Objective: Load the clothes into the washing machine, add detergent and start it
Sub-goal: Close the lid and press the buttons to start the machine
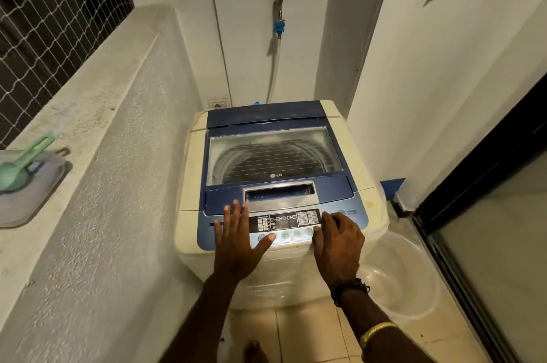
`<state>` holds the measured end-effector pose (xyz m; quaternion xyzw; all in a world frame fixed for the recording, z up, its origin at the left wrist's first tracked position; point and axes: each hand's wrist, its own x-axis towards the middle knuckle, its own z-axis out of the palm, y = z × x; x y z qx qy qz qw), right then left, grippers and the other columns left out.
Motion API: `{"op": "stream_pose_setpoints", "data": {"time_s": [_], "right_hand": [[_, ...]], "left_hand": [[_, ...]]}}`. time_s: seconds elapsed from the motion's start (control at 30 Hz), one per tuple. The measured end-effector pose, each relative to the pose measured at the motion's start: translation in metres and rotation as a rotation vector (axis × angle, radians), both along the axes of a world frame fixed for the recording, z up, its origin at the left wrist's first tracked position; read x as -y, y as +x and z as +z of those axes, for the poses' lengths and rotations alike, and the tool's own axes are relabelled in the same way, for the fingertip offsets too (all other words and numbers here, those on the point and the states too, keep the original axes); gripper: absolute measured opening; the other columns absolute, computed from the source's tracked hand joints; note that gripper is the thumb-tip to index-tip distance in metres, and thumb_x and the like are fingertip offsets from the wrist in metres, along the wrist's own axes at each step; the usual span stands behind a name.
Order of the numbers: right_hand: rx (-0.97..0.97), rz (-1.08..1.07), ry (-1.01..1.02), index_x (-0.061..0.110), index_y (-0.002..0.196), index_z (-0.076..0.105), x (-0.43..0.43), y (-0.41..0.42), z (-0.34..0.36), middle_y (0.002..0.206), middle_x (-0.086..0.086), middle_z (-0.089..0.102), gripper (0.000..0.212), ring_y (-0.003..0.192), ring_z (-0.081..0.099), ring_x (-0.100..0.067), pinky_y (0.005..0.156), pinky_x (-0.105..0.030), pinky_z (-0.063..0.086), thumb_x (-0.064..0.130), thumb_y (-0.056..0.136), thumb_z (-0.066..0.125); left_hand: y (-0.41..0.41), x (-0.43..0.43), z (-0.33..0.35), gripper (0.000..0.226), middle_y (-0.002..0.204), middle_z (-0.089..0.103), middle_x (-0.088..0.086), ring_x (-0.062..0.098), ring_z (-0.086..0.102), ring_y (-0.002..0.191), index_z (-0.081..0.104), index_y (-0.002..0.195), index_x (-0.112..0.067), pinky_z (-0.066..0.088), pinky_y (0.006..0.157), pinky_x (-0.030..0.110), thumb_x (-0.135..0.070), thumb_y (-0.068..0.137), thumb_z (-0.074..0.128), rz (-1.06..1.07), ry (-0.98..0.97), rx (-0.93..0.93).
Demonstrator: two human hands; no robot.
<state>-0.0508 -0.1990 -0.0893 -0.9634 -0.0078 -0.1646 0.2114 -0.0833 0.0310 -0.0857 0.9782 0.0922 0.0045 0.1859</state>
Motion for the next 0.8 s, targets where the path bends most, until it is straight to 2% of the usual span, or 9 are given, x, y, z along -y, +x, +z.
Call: {"op": "stream_pose_setpoints", "data": {"time_s": [0.1,0.27,0.47,0.6,0.8], "right_hand": [[-0.032,-0.049,-0.068,0.018,0.125,0.062,0.01,-0.003,0.005,0.114,-0.006,0.061,0.041,0.107,0.054,-0.028,0.088,-0.043,0.043,0.04,0.092,0.054],[-0.068,-0.073,-0.147,0.016,0.132,0.056,0.022,-0.005,0.009,0.111,-0.007,0.059,0.051,0.102,0.054,-0.028,0.083,-0.043,0.043,0.044,0.09,0.06],[-0.101,-0.049,-0.169,0.016,0.136,0.051,0.026,-0.005,0.009,0.115,-0.008,0.057,0.055,0.105,0.051,-0.027,0.086,-0.043,0.043,0.048,0.092,0.053],[-0.118,-0.04,-0.175,0.016,0.138,0.049,0.028,-0.004,0.009,0.117,-0.007,0.056,0.056,0.107,0.051,-0.027,0.088,-0.043,0.043,0.05,0.093,0.051],[-0.107,-0.05,-0.169,0.015,0.136,0.051,0.026,-0.005,0.009,0.118,-0.008,0.057,0.054,0.108,0.052,-0.028,0.088,-0.044,0.044,0.048,0.093,0.051]], "left_hand": [[0.001,0.013,0.004,0.119,0.162,-0.024,0.004,0.023,-0.026,0.148,-0.01,0.157,-0.021,-0.012,0.119,0.05,-0.096,0.066,0.004,0.085,-0.039,-0.028],[-0.003,0.033,0.004,0.121,0.156,-0.033,0.009,0.027,-0.028,0.147,-0.022,0.152,-0.023,-0.012,0.118,0.053,-0.098,0.059,-0.001,0.179,-0.021,-0.066],[0.0,0.036,0.004,0.115,0.153,-0.038,0.007,0.029,-0.028,0.147,-0.02,0.153,-0.024,-0.013,0.117,0.053,-0.092,0.073,0.026,0.206,0.029,-0.12],[0.002,0.036,0.004,0.113,0.153,-0.038,0.007,0.029,-0.028,0.147,-0.018,0.154,-0.024,-0.013,0.117,0.053,-0.089,0.076,0.031,0.213,0.027,-0.134],[0.002,0.034,0.002,0.113,0.152,-0.04,0.006,0.027,-0.03,0.146,-0.019,0.154,-0.025,-0.013,0.118,0.053,-0.091,0.074,0.028,0.204,0.016,-0.133]]}}
